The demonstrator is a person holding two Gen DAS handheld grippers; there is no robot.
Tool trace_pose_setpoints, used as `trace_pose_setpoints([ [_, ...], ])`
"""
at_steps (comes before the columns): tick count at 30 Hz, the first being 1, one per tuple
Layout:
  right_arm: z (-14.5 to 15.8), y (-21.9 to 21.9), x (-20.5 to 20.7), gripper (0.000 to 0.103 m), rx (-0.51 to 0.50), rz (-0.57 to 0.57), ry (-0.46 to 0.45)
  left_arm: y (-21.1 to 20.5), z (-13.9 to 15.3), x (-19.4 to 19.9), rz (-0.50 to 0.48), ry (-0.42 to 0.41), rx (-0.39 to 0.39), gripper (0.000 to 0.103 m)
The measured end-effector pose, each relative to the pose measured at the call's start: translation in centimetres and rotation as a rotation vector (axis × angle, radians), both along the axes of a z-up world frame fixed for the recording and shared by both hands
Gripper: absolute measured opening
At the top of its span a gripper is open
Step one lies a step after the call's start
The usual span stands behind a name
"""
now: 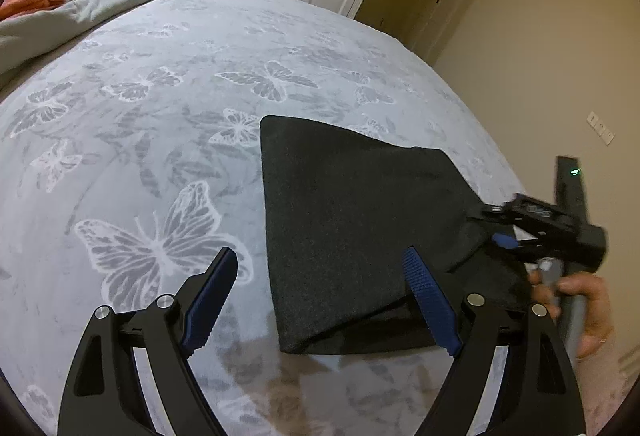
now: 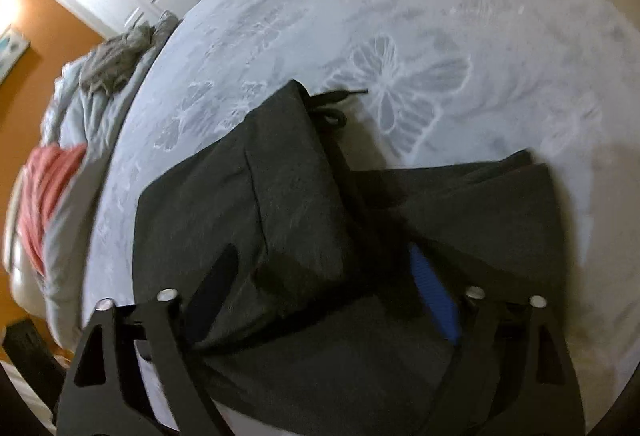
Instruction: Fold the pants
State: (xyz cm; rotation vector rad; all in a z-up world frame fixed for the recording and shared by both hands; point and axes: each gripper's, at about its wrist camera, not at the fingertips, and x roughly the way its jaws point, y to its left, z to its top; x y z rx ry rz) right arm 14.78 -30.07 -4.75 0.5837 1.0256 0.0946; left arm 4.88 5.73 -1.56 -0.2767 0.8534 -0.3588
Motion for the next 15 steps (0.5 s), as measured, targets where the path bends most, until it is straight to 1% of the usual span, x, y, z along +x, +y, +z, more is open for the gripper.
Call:
trace_pose_setpoints([
  [1, -0.2, 0.1, 0.2, 0.071, -0.014, -0.012, -0.013, 0.0, 0.0, 0.0, 0.001, 0.000, 0.003, 0.083],
  [2, -0.1, 0.4, 0.2, 0.057, -0.049, -0.010, -0.030, -0.1, 0.0, -0.1, 0.005, -0.003, 0.017, 0.083],
  [3, 0.2, 0.7, 0.1, 0.038, -0.082, -0.009, -0.048, -0.1, 0.0, -0.1, 0.009, -0.006, 0.027, 0.083],
  [4, 0.6, 1.0, 0.0, 0.029, -0.107, -0.006, -0.067, -0.2, 0.1, -0.2, 0.012, -0.009, 0.039, 0.083],
  [5, 1.2, 1.1, -0.3, 0.018, -0.111, 0.003, -0.096, -0.4, 0.0, -0.3, 0.018, -0.011, 0.056, 0.083],
  [7, 4.1, 1.7, -1.3, 0.016, -0.085, 0.031, -0.203, -0.7, -0.1, -0.3, 0.022, -0.013, 0.079, 0.083],
  [9, 7.5, 2.7, -3.0, 0.016, -0.093, 0.065, -0.318, -1.0, -0.3, -0.4, 0.025, -0.017, 0.100, 0.083],
  [11, 10.1, 3.5, -4.8, 0.016, -0.119, 0.081, -0.412, -1.4, -0.6, -0.6, 0.024, -0.020, 0.123, 0.083],
  [12, 11.0, 4.0, -5.8, 0.016, -0.148, 0.088, -0.446, -1.6, -0.7, -0.7, 0.021, -0.018, 0.133, 0.083],
  [13, 11.1, 4.2, -6.3, 0.016, -0.170, 0.092, -0.451, -1.8, -0.9, -0.8, 0.017, -0.016, 0.139, 0.083],
  [15, 9.9, 4.3, -6.3, 0.016, -0.193, 0.090, -0.412, -2.4, -1.3, -1.0, 0.008, -0.009, 0.154, 0.083],
])
